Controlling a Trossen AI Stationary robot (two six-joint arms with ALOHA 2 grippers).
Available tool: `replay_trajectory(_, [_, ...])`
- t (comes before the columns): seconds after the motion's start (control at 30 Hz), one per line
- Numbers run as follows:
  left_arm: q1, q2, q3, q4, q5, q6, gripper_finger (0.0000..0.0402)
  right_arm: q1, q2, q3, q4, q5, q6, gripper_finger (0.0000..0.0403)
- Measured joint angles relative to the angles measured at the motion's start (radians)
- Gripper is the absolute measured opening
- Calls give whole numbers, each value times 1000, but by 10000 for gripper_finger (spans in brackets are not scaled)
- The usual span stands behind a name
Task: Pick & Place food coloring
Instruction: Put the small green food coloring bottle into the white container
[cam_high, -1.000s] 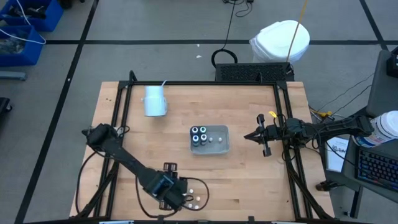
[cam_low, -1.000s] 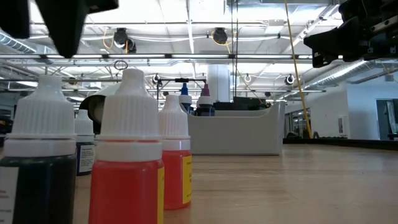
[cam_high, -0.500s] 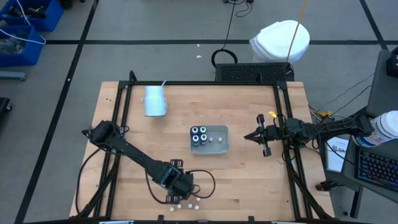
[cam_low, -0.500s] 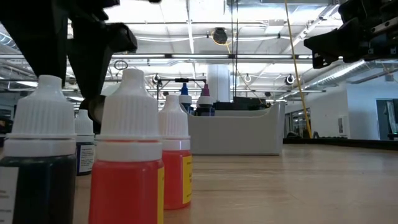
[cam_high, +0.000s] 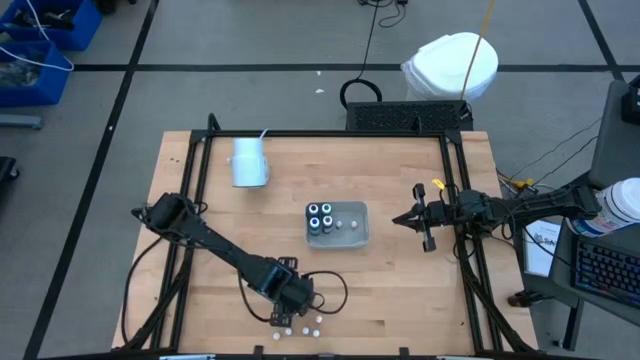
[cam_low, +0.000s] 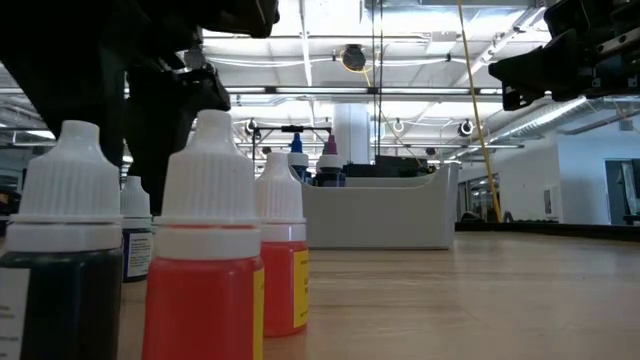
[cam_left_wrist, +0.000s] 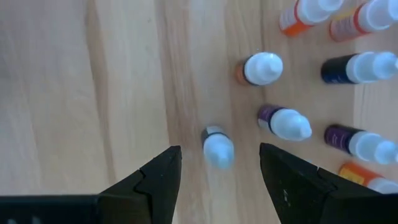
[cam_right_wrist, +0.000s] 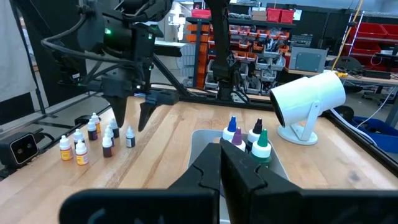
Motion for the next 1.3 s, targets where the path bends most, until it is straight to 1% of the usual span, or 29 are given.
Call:
replay_trajectory(0.17, [-2, 0, -37, 42, 3, 5, 218, 0, 0, 0, 0, 0, 0, 0])
replay_trajectory(0.6, [0, 10, -41, 96, 0, 20, 218, 0, 0, 0, 0, 0, 0, 0])
replay_trajectory(0.83, [3, 57, -41, 98, 26, 39, 218, 0, 0, 0, 0, 0, 0, 0])
replay_trajectory(1.3, [19, 55, 10, 44, 28, 45, 218, 0, 0, 0, 0, 0, 0, 0])
